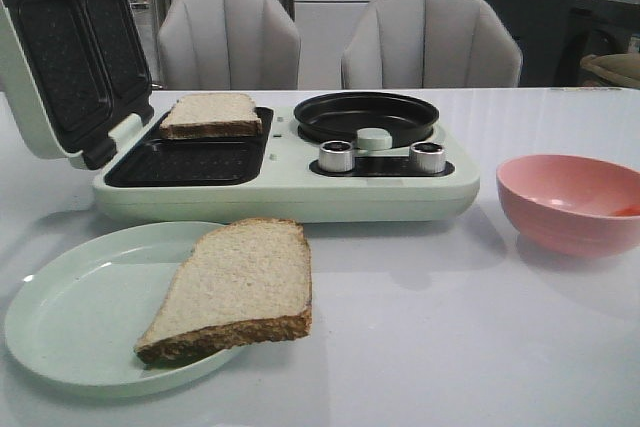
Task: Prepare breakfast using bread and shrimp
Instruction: 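Open the left gripper and withdraw it from the sandwich maker, then grasp the remaining bread slice on the plate with the right gripper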
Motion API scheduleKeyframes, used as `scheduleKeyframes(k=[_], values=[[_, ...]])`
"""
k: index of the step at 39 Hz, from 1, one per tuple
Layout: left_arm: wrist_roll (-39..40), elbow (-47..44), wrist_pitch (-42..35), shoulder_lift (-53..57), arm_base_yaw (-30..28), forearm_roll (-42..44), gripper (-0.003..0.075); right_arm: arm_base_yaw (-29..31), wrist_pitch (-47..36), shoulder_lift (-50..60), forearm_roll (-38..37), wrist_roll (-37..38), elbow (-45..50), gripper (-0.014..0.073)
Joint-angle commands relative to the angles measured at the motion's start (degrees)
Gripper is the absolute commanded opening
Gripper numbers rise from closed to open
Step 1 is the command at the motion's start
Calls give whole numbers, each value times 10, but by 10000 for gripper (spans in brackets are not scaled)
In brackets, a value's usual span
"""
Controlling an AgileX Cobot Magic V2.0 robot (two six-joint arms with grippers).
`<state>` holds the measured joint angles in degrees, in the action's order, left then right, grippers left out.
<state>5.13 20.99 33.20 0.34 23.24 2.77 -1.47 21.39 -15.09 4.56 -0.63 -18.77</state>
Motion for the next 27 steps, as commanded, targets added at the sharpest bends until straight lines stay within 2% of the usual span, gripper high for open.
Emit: scheduleKeyframes(k=[1,6,9,17,27], values=[[6,14,-49,7,-1,-4,566,-1,-41,-20,20,-2,-23,233],[6,14,-49,7,-1,-4,566,-16,-41,-43,23,-2,-40,434],[6,14,-49,7,-1,-4,566,-31,-38,-66,23,-2,-60,503],[6,14,-49,7,-1,-4,566,-76,21,-174,61,-2,-133,512],[6,14,-49,7,-1,-4,566,-121,89,-377,189,-3,-225,512]])
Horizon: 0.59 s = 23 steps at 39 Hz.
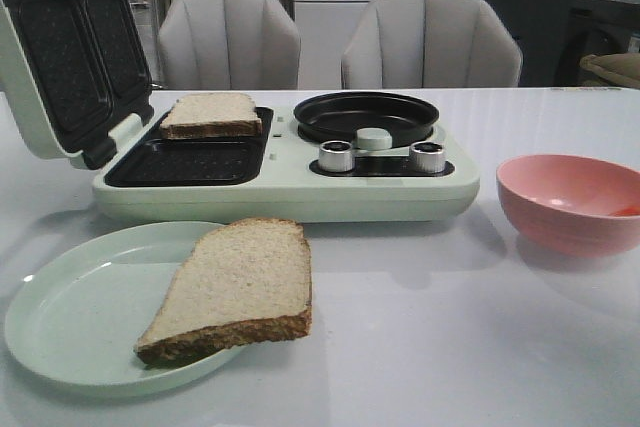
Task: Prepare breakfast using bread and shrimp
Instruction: 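Grasp the remaining bread slice on the plate with the right gripper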
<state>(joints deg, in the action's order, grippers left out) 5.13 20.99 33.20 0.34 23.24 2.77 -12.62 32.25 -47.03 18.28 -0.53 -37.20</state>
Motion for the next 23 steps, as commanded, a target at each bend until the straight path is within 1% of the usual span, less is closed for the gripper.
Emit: scheduleKeyframes(k=[1,6,11,14,21,23], values=[[6,14,-49,7,-1,-4,566,-15,-19,-74,67,-7,-47,512],[6,14,-49,7,-1,-4,566,-42,-19,-175,149,-62,-73,512],[6,14,-49,7,-1,-4,566,-64,-17,-267,263,-135,-98,512],[6,14,-49,7,-1,-4,566,-71,-15,-315,344,-194,-108,512],[6,14,-49,7,-1,-4,566,-71,22,-415,558,-385,-125,512],[6,14,-49,7,-1,-4,566,-71,31,-437,620,-429,-126,512]])
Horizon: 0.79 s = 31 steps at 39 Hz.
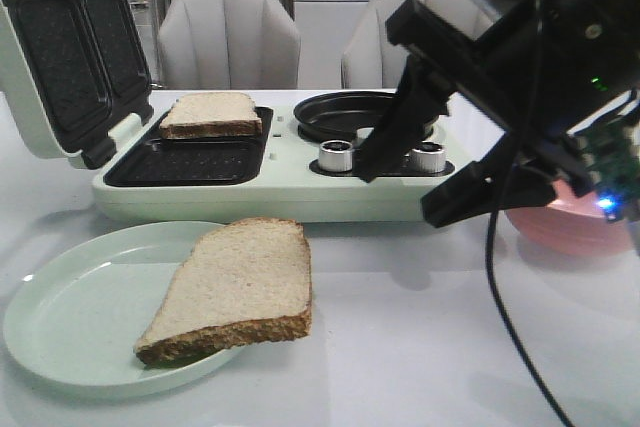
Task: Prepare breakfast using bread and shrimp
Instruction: 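Grasp the remaining bread slice on the plate with the right gripper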
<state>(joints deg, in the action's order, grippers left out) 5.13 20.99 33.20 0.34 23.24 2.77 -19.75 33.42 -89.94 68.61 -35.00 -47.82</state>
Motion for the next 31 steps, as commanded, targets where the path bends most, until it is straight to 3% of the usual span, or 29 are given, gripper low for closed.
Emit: scheduleKeyframes(k=[1,11,21,31], values=[[6,14,-49,7,-1,-4,566,0,22,-22,143,-113,-19,512],[6,14,-49,7,-1,-4,566,0,53,-107,273,-226,-19,510],[6,14,-49,7,-1,-4,566,-6,84,-149,289,-244,-47,510],[6,14,-49,7,-1,-4,566,-39,63,-169,289,-244,-78,510]])
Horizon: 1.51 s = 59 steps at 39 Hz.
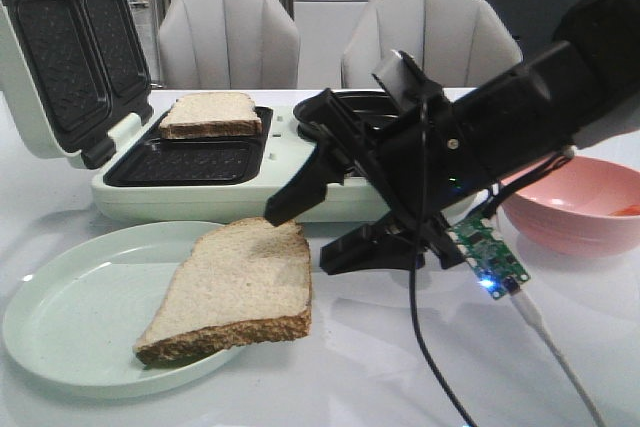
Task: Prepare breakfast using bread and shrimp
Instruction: 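Grasp the remaining bread slice on the plate with the right gripper, then carry the bread slice and lay it on the nearer waffle plate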
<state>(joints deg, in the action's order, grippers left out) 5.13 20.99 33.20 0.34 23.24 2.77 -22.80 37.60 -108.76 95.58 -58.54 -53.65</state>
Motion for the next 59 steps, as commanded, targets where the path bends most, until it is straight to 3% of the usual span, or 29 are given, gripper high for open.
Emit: scheduleKeyframes(k=[1,7,19,31,40,50,59], values=[[6,14,-49,7,-1,-4,566,-11,21,16,20,-8,-22,510],[6,14,-49,7,-1,-4,566,-20,18,1,21,-8,-30,497],[6,14,-49,7,-1,-4,566,-18,15,1,21,-8,-30,137],[6,14,-49,7,-1,-4,566,-18,39,51,26,-18,-52,138],[6,14,-49,7,-1,-4,566,-20,38,60,26,-17,-157,138],[6,14,-49,7,-1,-4,566,-21,-12,6,33,-17,-265,138],[6,14,-49,7,-1,-4,566,-21,-3,-78,46,-17,-348,138]])
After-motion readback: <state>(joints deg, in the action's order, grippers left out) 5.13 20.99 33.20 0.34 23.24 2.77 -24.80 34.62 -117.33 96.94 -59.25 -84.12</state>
